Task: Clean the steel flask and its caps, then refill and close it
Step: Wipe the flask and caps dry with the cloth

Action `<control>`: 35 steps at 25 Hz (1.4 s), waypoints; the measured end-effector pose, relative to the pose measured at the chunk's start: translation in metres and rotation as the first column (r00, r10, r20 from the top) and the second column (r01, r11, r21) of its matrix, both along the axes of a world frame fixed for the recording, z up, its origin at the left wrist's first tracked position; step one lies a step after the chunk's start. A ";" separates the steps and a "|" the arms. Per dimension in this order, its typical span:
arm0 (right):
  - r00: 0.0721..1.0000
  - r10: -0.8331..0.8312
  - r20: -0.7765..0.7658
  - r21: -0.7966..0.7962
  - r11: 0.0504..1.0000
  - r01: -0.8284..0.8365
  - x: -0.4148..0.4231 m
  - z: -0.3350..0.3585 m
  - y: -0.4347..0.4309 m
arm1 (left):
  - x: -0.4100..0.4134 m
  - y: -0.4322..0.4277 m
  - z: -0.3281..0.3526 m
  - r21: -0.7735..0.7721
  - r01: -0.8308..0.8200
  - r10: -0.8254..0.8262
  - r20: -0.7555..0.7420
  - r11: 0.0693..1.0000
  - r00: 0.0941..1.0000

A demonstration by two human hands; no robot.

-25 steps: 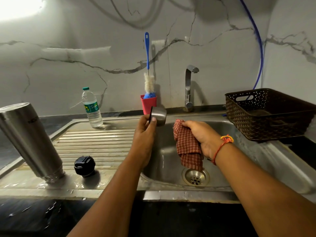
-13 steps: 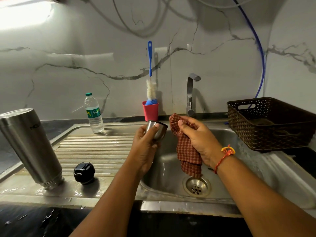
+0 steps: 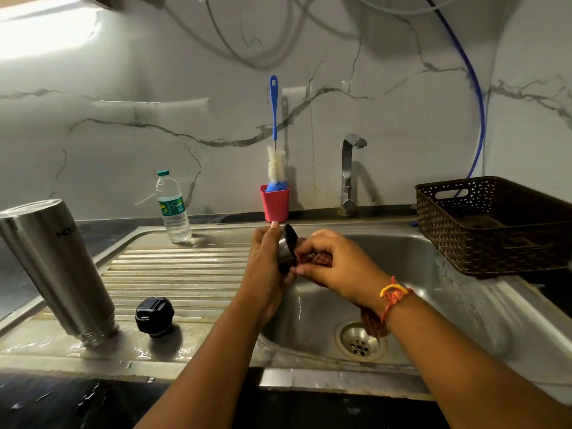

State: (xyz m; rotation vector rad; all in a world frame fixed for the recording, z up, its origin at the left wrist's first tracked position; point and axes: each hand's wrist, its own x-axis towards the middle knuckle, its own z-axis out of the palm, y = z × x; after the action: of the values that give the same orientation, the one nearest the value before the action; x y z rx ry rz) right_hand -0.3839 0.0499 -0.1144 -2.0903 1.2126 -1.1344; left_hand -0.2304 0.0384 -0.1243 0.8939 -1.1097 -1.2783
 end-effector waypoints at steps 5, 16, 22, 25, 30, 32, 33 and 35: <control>0.847 -0.268 -0.459 -0.350 0.931 0.104 -0.013 0.002 0.001 | 0.006 0.008 0.008 0.303 0.170 -0.198 0.065 0.938 0.978; 0.882 -0.286 -0.375 -0.509 0.858 0.062 -0.017 0.012 0.007 | 0.005 0.013 0.004 0.361 0.186 -0.281 0.234 0.914 0.931; 0.969 -0.193 -0.153 -0.008 0.981 0.194 -0.015 0.006 0.005 | -0.002 0.014 0.004 0.184 0.025 -0.076 0.272 0.983 0.959; 0.983 -0.140 -0.118 0.240 0.957 0.165 -0.010 -0.003 -0.002 | -0.004 0.008 0.000 0.040 -0.078 0.057 0.378 0.996 0.924; 0.968 -0.238 0.082 0.151 0.963 0.224 -0.005 -0.006 -0.002 | -0.007 0.005 -0.001 -0.055 -0.086 0.102 0.453 0.995 0.886; 0.967 -0.215 0.135 0.040 0.977 0.211 -0.004 -0.004 0.001 | -0.007 0.004 -0.004 -0.042 -0.088 0.097 0.446 0.995 0.890; 0.971 -0.204 0.124 -0.031 0.977 0.209 -0.004 -0.002 0.002 | -0.006 0.002 -0.006 -0.028 -0.083 0.087 0.443 0.996 0.892; 0.983 -0.168 0.071 -0.153 0.972 0.177 -0.003 0.001 0.004 | -0.006 0.001 -0.010 0.011 -0.063 0.052 0.424 0.998 0.904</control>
State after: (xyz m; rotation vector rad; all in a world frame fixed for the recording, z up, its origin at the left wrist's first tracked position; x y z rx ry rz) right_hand -0.3870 0.0543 -0.1132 -2.0824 1.3374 -1.4015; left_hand -0.2362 0.0392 -0.1339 1.2541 -1.3951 -1.0748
